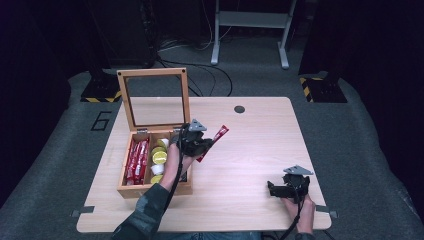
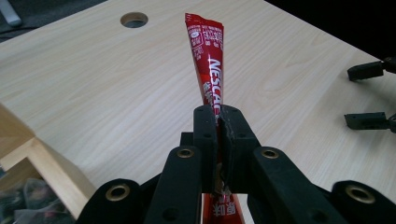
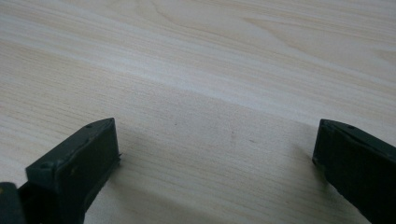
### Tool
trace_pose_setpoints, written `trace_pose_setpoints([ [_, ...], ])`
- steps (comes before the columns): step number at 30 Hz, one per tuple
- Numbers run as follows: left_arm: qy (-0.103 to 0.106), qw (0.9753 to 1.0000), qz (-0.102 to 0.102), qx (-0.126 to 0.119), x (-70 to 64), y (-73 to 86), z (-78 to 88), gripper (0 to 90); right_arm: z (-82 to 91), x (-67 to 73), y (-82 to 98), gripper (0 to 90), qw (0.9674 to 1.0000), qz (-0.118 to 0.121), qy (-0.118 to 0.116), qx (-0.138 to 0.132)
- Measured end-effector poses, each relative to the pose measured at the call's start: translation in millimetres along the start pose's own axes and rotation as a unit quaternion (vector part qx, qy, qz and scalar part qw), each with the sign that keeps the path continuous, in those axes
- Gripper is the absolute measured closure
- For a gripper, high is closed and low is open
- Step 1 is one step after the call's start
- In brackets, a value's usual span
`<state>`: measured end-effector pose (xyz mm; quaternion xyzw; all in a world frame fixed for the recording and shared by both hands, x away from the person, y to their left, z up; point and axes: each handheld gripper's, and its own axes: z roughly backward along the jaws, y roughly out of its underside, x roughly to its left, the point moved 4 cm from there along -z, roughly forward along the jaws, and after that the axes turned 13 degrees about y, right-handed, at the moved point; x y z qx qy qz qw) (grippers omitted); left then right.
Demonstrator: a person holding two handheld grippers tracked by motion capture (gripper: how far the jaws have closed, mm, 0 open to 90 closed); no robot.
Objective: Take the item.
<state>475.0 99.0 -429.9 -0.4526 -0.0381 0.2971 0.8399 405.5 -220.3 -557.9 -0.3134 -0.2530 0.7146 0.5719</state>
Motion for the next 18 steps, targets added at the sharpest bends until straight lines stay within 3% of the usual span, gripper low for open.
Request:
trace_pose_setpoints([
  [18, 0.023, 0.9996, 0.003, 0.014, -11.3, 0.7, -29.6, 84.9, 0.0, 0.0, 0.0, 0.0, 1.0000, 0.000, 0.000, 0.000],
])
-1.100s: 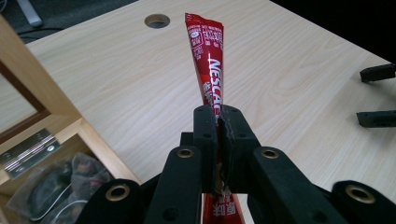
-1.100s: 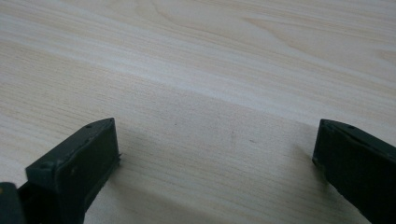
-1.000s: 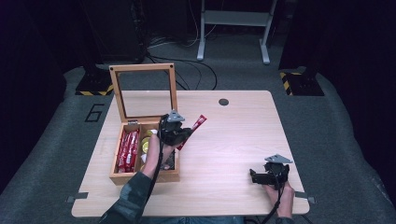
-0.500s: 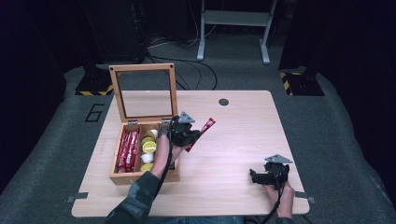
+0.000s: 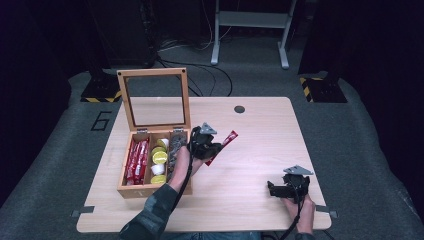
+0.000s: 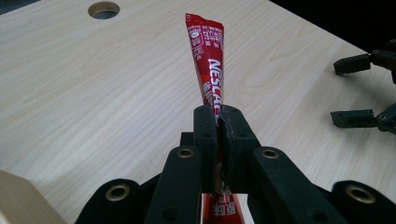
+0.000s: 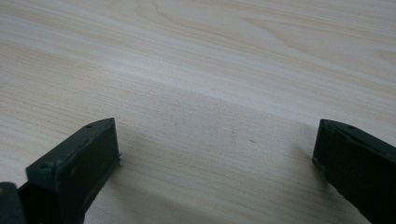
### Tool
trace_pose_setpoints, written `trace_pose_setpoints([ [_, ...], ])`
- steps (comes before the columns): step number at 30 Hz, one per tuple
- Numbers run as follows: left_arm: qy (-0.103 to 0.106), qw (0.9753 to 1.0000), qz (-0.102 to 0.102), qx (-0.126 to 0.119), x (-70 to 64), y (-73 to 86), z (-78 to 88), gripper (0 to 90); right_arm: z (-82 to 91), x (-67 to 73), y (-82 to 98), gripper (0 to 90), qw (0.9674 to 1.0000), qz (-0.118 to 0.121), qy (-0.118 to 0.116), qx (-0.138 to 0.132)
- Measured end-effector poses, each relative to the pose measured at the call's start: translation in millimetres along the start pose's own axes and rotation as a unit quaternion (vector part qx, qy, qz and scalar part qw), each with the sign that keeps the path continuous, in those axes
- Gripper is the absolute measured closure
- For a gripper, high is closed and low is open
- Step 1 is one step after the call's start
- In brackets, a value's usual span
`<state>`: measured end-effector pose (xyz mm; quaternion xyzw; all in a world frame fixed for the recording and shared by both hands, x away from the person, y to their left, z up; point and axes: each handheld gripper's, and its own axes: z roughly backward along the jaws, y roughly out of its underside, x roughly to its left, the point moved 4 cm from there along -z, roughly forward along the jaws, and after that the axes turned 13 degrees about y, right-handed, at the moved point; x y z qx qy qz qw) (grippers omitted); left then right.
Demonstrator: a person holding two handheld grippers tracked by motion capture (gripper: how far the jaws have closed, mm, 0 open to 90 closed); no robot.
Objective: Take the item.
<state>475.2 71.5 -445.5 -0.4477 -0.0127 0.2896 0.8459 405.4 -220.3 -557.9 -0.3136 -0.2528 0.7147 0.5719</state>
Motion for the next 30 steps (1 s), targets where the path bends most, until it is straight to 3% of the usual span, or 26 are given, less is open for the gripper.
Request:
trace_pose_setpoints([
  [17, 0.006, 0.9998, 0.015, 0.010, -5.9, 8.1, -24.6, 84.9, 0.2, -0.1, 0.1, 0.0, 1.0000, 0.001, 0.000, 0.000],
  [30, -0.021, 0.9993, 0.025, 0.018, -14.7, 14.3, -40.4, 84.8, 0.2, 0.1, 0.1, 0.1, 1.0000, 0.001, 0.000, 0.000],
])
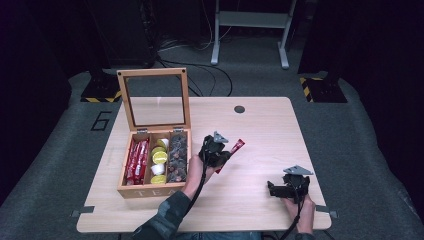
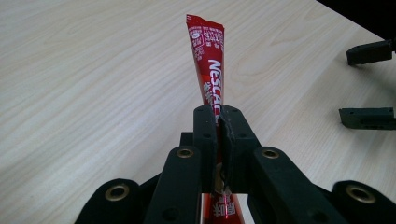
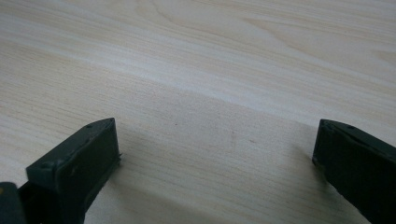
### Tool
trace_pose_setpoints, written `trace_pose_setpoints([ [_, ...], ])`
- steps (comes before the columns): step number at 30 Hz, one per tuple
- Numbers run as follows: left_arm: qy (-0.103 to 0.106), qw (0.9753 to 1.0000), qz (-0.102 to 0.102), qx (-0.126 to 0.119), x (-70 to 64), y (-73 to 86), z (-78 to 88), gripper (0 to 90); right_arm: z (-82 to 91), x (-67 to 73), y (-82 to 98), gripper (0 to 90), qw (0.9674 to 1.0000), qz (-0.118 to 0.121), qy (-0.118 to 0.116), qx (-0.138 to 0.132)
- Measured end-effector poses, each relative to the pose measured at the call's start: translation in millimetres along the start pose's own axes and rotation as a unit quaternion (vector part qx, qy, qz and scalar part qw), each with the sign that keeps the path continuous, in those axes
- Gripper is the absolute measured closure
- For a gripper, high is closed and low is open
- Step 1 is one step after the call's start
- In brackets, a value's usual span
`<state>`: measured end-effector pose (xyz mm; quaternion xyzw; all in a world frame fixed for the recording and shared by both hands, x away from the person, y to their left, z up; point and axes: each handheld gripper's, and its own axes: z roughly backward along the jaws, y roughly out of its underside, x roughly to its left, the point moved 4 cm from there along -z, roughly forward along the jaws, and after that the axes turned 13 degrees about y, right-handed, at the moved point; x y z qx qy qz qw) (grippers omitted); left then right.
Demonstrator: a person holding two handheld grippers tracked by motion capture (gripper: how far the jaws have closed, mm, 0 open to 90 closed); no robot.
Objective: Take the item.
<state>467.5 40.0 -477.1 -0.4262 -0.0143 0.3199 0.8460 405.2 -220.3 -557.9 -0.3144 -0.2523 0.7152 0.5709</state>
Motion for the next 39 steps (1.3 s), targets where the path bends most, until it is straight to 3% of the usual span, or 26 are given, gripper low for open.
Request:
trace_pose_setpoints([
  [11, -0.009, 0.9997, 0.020, -0.005, -3.6, 6.9, -17.8, 84.8, 0.0, 0.0, 0.0, 0.1, 1.0000, 0.001, 0.000, -0.001],
  [18, -0.013, 0.9997, 0.021, -0.002, -5.3, 11.2, -27.7, 84.8, 0.1, -0.1, 0.0, 0.1, 1.0000, 0.001, -0.001, 0.000],
  [33, -0.013, 0.9992, 0.030, 0.024, 5.1, 24.6, -43.1, 84.7, 0.2, -0.1, 0.0, 0.1, 1.0000, 0.001, 0.000, 0.000],
  [39, -0.007, 0.9985, 0.049, 0.024, 10.4, 29.7, -48.2, 84.6, 0.1, -0.1, 0.0, 0.1, 1.0000, 0.001, -0.001, 0.000],
])
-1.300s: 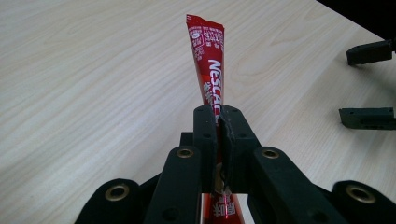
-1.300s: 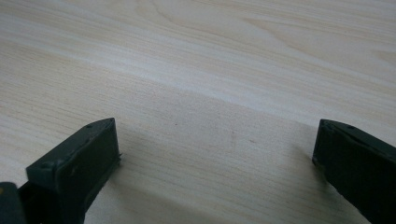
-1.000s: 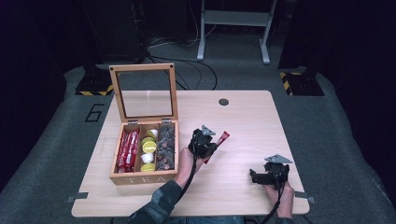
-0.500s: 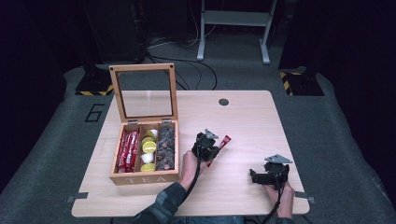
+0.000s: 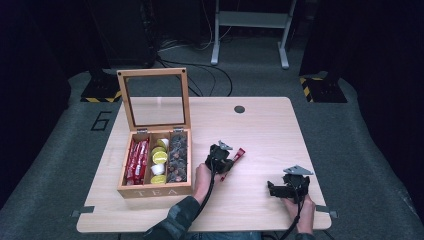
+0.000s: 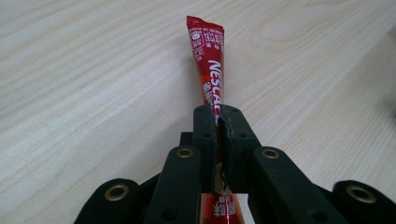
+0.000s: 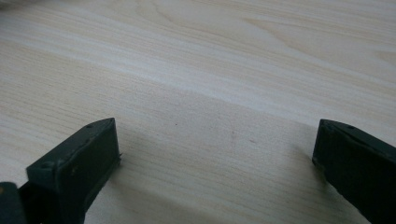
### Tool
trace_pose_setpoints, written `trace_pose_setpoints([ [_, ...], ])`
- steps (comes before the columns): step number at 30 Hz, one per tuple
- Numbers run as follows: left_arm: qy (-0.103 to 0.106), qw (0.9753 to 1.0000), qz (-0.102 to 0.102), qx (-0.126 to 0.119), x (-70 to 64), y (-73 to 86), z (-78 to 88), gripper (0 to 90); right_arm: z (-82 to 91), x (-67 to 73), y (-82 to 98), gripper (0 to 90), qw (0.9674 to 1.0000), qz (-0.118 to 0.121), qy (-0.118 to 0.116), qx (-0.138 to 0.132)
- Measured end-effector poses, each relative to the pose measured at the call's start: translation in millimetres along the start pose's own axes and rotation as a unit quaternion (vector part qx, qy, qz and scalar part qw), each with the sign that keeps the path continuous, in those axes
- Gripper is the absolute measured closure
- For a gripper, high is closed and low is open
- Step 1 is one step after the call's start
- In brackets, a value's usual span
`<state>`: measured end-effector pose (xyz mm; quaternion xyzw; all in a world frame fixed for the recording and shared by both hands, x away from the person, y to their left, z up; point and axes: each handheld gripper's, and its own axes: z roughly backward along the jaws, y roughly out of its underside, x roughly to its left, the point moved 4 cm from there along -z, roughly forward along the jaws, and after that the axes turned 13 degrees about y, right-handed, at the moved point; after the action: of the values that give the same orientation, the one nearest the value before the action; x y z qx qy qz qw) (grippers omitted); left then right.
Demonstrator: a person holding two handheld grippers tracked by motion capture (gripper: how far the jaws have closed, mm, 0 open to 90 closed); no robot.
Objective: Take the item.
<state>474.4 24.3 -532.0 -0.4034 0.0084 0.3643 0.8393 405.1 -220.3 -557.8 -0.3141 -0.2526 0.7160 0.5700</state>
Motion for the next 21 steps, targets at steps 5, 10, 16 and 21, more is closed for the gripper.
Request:
trace_pose_setpoints([
  [5, 0.004, 1.0000, 0.006, 0.001, 1.8, 1.4, -2.3, 84.4, -0.1, 0.0, 0.0, 0.1, 1.0000, -0.001, 0.000, 0.000],
  [10, 0.004, 0.9999, 0.010, 0.002, 2.6, 2.3, -3.7, 83.9, -0.1, 0.0, 0.0, 0.1, 1.0000, -0.001, 0.000, 0.001],
  [16, 0.001, 0.9999, 0.014, 0.007, 3.5, 4.0, -6.7, 78.7, -0.1, 0.0, 0.0, 0.1, 1.0000, -0.001, 0.000, 0.001],
  [21, -0.007, 0.9999, 0.008, 0.010, 1.6, 3.0, -6.9, 65.9, 0.1, 0.2, -0.1, 0.1, 1.0000, -0.004, -0.002, 0.000],
])
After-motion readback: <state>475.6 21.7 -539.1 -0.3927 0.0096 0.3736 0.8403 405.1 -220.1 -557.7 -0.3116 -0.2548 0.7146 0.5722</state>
